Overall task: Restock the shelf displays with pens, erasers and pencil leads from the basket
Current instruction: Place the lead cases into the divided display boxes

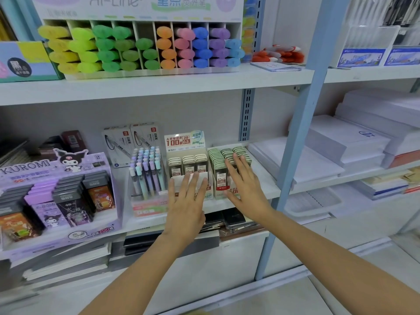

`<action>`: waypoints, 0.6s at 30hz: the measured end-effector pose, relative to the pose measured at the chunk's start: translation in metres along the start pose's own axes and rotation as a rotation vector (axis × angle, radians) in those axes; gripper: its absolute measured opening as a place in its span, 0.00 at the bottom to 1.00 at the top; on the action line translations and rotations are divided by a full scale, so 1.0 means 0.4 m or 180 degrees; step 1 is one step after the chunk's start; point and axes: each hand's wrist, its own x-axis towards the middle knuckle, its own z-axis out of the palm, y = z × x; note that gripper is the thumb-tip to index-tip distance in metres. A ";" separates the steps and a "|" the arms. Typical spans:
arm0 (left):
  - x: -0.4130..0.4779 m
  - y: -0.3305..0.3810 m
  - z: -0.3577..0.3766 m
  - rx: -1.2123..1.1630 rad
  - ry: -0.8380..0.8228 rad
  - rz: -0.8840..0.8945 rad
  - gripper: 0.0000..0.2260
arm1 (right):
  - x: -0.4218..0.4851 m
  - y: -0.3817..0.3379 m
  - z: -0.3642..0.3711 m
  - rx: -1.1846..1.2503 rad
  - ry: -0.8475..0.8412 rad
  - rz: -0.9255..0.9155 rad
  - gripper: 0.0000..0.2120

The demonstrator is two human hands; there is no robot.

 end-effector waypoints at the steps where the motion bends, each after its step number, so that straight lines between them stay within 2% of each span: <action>1: -0.006 -0.005 0.002 0.0056 -0.0078 -0.0028 0.38 | 0.002 -0.002 0.002 0.0049 -0.0075 -0.0019 0.38; 5: -0.019 -0.019 -0.021 0.0007 -0.0023 0.0105 0.37 | 0.021 -0.014 -0.006 0.0147 -0.0315 -0.0022 0.39; 7: -0.036 -0.028 -0.046 -0.0046 0.0244 0.0027 0.35 | 0.021 -0.023 -0.012 0.0141 -0.0134 0.0082 0.38; 9: -0.058 -0.050 -0.056 -0.0179 0.0500 -0.0280 0.34 | 0.015 -0.047 -0.014 0.0161 0.0267 0.0087 0.36; 11: -0.085 -0.085 -0.054 -0.0185 0.0618 -0.0610 0.36 | 0.013 -0.086 -0.007 0.0340 0.0349 -0.0233 0.32; 14: -0.123 -0.134 -0.051 -0.0136 0.0401 -0.0796 0.38 | 0.024 -0.160 0.037 0.0418 -0.0193 -0.0616 0.28; 18: -0.167 -0.185 -0.044 -0.0163 0.0567 -0.0897 0.38 | 0.056 -0.223 0.101 0.0110 -0.0713 -0.0368 0.28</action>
